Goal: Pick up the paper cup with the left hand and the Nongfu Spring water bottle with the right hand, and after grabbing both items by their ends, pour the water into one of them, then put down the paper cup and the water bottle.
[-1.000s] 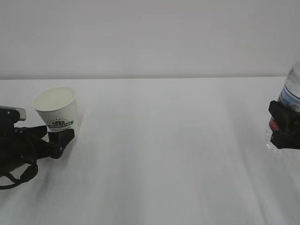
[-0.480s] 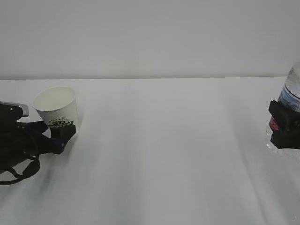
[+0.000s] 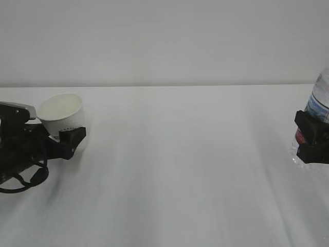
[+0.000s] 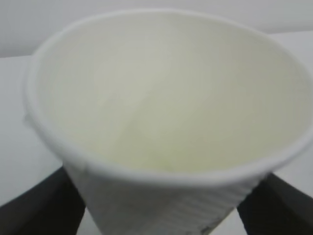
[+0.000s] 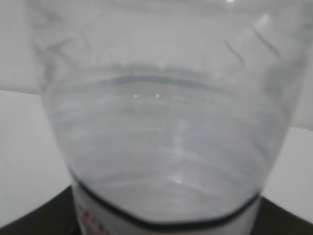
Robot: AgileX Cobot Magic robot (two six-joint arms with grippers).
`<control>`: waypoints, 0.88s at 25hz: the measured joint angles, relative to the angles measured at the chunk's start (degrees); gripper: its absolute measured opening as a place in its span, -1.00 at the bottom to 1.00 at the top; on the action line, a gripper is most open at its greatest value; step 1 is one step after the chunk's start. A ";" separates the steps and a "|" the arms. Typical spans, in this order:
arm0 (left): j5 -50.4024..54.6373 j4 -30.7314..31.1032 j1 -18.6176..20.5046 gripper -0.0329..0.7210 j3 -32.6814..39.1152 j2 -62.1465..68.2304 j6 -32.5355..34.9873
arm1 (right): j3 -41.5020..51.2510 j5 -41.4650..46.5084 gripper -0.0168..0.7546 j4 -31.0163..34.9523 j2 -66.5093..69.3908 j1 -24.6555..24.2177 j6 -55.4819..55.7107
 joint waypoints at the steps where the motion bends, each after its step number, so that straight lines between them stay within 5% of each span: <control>1: 0.00 0.00 0.00 0.92 -0.05 0.40 0.00 | 0.00 0.00 0.05 0.00 0.00 0.00 0.00; 22: 0.00 0.83 0.00 0.87 -3.31 3.73 0.26 | 0.00 0.00 0.05 0.00 0.00 0.00 0.00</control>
